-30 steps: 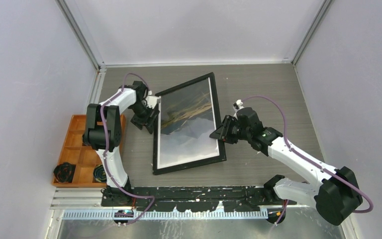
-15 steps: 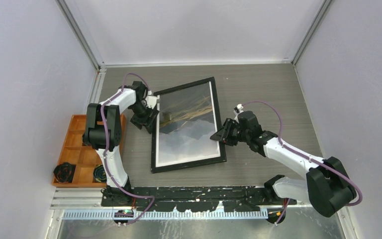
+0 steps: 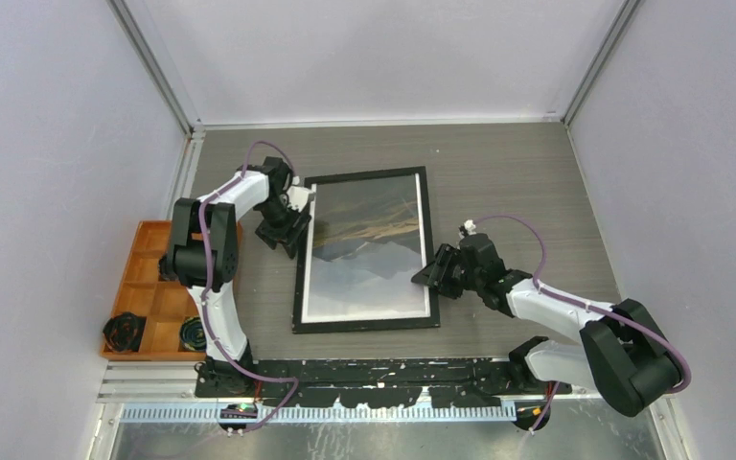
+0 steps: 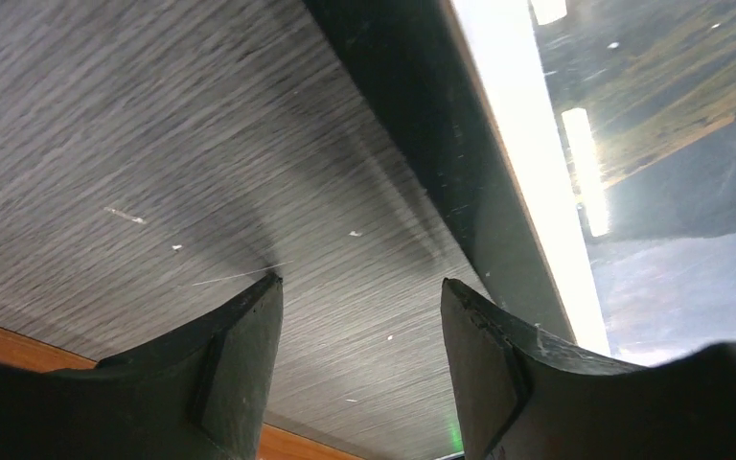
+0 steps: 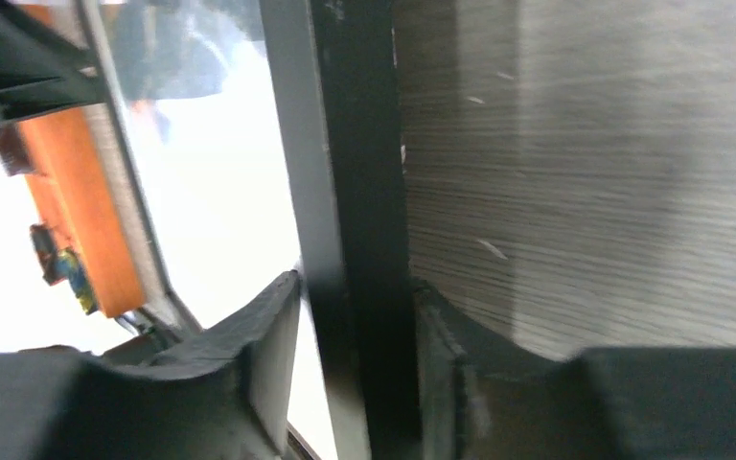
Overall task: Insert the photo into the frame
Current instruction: Turn over the photo frame at the center of the board.
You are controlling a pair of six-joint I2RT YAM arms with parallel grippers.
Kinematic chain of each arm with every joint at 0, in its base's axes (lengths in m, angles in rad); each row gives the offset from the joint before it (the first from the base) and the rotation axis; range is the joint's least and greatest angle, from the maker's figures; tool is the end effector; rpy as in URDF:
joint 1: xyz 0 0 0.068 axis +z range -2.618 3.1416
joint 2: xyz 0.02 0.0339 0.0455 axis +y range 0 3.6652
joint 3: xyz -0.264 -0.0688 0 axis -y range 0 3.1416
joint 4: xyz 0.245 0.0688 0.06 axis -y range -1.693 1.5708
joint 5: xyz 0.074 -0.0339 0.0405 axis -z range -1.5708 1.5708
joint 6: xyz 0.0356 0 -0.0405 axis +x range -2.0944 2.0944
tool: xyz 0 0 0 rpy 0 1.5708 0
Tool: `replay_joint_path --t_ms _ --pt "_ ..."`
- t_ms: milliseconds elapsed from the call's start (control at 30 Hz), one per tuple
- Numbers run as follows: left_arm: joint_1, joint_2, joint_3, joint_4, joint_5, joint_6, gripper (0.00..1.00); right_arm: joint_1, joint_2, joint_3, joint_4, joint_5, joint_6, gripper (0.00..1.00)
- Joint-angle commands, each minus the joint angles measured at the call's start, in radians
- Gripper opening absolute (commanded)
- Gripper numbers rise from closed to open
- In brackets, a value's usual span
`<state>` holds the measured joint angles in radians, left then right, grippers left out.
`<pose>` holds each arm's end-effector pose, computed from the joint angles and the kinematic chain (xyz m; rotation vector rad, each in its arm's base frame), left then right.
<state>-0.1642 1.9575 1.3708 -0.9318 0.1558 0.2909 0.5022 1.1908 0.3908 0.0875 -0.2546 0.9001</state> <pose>0.3567 -0.0647 0.1633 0.6989 2.9902 -0.2341 0.1867 0.1127 0.1538 0.3460 2.4473 0.9697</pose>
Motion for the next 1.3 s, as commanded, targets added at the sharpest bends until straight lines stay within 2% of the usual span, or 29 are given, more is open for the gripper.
replay_joint_path --t_ms 0,67,233,300,433,533,600,667,733,767,800,833,900,1033,1267 --pt "-0.033 0.039 -0.019 0.062 0.088 -0.011 0.62 -0.004 -0.002 -0.041 -0.200 0.178 0.014 0.56" --pt "-0.038 0.036 -0.021 0.060 0.091 -0.010 0.62 -0.005 -0.013 -0.035 -0.224 0.186 0.021 0.67" --pt "-0.043 0.042 -0.008 0.053 0.101 -0.009 0.62 -0.005 -0.059 0.000 -0.292 0.203 0.019 0.85" --pt "-0.043 0.039 0.011 0.034 0.105 -0.008 0.62 -0.005 -0.092 0.040 -0.363 0.236 0.005 0.99" --pt "-0.028 0.003 0.059 0.008 0.146 -0.017 0.77 -0.011 -0.168 0.199 -0.542 0.359 -0.062 1.00" --pt "0.004 -0.041 0.086 0.047 0.188 -0.053 0.87 -0.025 -0.200 0.311 -0.604 0.490 -0.126 1.00" --pt "0.028 -0.079 0.090 0.105 0.197 -0.083 0.90 -0.044 -0.181 0.382 -0.628 0.610 -0.168 1.00" --pt "0.056 -0.125 0.059 0.211 0.201 -0.120 0.93 -0.068 -0.145 0.425 -0.628 0.793 -0.186 1.00" --pt "0.094 -0.180 -0.014 0.363 0.213 -0.161 0.95 -0.079 -0.110 0.401 -0.535 0.995 -0.240 1.00" --pt "0.114 -0.211 -0.073 0.440 0.229 -0.180 0.97 -0.083 -0.102 0.356 -0.389 1.055 -0.312 1.00" --pt "0.131 -0.238 -0.108 0.515 0.243 -0.195 0.99 -0.084 -0.096 0.309 -0.312 1.118 -0.385 1.00" --pt "0.147 -0.264 -0.155 0.587 0.251 -0.208 1.00 -0.085 -0.080 0.259 -0.153 1.183 -0.446 1.00" --pt "0.159 -0.311 -0.284 0.766 0.243 -0.214 1.00 -0.099 -0.048 0.186 0.053 1.296 -0.552 1.00" --pt "0.192 -0.397 -0.534 1.137 0.154 -0.221 1.00 -0.165 -0.024 0.109 0.229 1.300 -0.612 1.00" --pt "0.211 -0.523 -0.727 1.340 0.135 -0.273 1.00 -0.279 -0.037 -0.073 0.564 1.258 -0.597 1.00"
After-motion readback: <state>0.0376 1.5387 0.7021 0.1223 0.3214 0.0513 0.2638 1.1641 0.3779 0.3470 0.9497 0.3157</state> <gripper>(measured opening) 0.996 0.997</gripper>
